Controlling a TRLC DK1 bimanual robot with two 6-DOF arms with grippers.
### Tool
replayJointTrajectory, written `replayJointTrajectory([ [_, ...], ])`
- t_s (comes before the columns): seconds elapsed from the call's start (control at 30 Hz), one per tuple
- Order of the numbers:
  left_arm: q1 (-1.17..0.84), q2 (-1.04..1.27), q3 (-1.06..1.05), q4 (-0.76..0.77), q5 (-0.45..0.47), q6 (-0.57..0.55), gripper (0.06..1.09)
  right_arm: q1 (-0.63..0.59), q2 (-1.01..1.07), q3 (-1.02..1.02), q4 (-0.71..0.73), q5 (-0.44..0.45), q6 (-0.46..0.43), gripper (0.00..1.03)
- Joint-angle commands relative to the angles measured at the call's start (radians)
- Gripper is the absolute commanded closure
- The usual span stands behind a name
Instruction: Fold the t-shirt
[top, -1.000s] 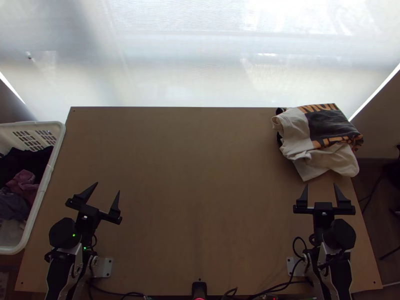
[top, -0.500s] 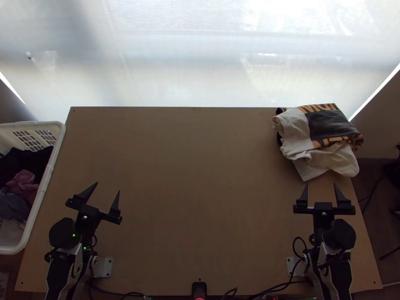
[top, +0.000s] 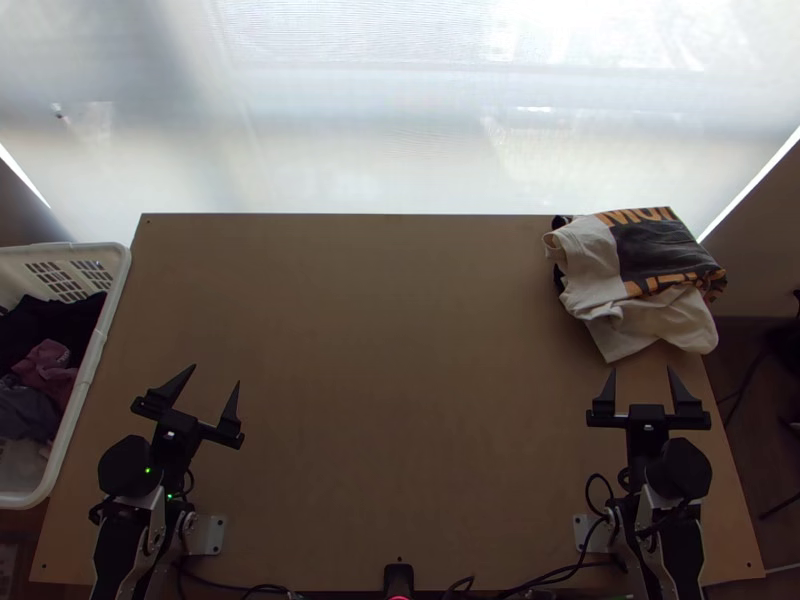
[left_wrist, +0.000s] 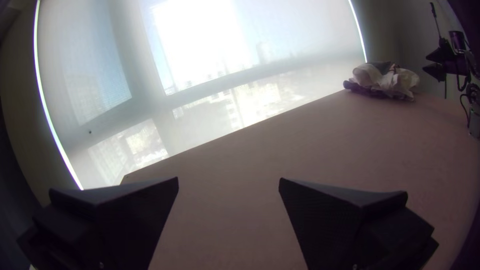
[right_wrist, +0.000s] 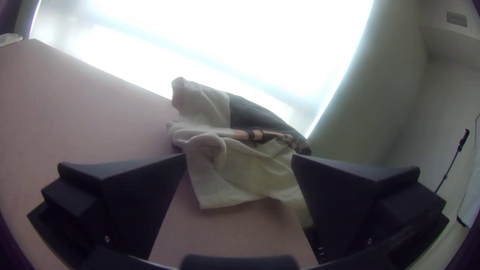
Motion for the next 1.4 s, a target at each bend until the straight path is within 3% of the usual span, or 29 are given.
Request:
replayJointTrajectory([
  [0.0,0.0,0.001,0.0,0.0,0.0,0.001,0.1,0.0,0.0,0.0,-0.001,0.0,0.0,0.05],
  [0.5,-0.066,-0.001,0.002,0.005,0.005,-0.005,0.1,0.0,0.0,0.0,-0.001,0.0,0.0,0.05],
  [0.8,-0.104,-0.001,0.002,0.002,0.005,-0.007,0.1,0.108,0.002,0.0,-0.015,-0.061,0.006,0.05],
  [1.37,-0.124,-0.001,0.0,0.0,0.009,-0.012,0.1,0.102,0.012,-0.001,-0.028,-0.084,0.019,0.05],
])
